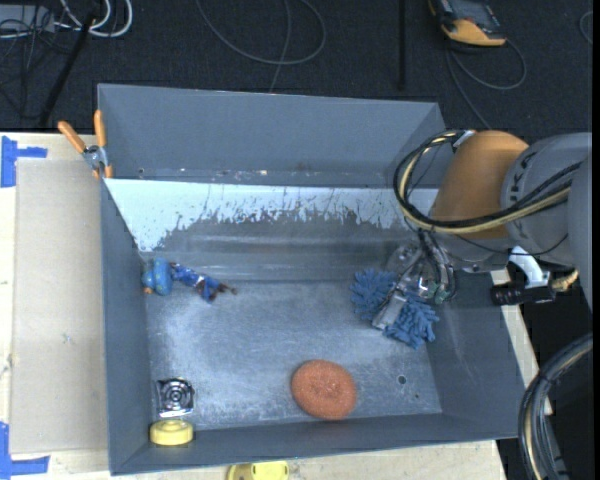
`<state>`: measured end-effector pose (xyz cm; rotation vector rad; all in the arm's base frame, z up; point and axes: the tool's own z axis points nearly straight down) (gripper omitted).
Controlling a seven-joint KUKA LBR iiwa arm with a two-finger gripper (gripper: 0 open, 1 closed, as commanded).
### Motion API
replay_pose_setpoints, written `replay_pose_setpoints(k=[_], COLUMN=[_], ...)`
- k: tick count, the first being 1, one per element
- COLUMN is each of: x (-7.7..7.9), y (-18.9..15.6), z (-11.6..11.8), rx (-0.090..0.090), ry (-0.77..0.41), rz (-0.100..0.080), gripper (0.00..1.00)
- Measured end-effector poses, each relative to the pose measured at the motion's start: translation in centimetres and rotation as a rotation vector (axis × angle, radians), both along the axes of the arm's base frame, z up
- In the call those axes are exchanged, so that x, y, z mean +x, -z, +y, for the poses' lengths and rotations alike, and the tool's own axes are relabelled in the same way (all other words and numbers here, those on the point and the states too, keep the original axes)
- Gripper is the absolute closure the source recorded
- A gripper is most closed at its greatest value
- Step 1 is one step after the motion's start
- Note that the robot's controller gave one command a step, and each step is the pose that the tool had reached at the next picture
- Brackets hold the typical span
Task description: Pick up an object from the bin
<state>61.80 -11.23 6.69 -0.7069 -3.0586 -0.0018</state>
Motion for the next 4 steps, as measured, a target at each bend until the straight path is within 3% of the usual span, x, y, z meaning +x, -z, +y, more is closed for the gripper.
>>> replay_pose_setpoints(k=[1,4], x=[-0.6,-0.8], y=[-0.4,-2.3], z=[1.1,1.1], rx=[-0.001,0.001], ry=[0.020,0.019], rz=[-0.003,0.004], gripper=[1.00,1.00])
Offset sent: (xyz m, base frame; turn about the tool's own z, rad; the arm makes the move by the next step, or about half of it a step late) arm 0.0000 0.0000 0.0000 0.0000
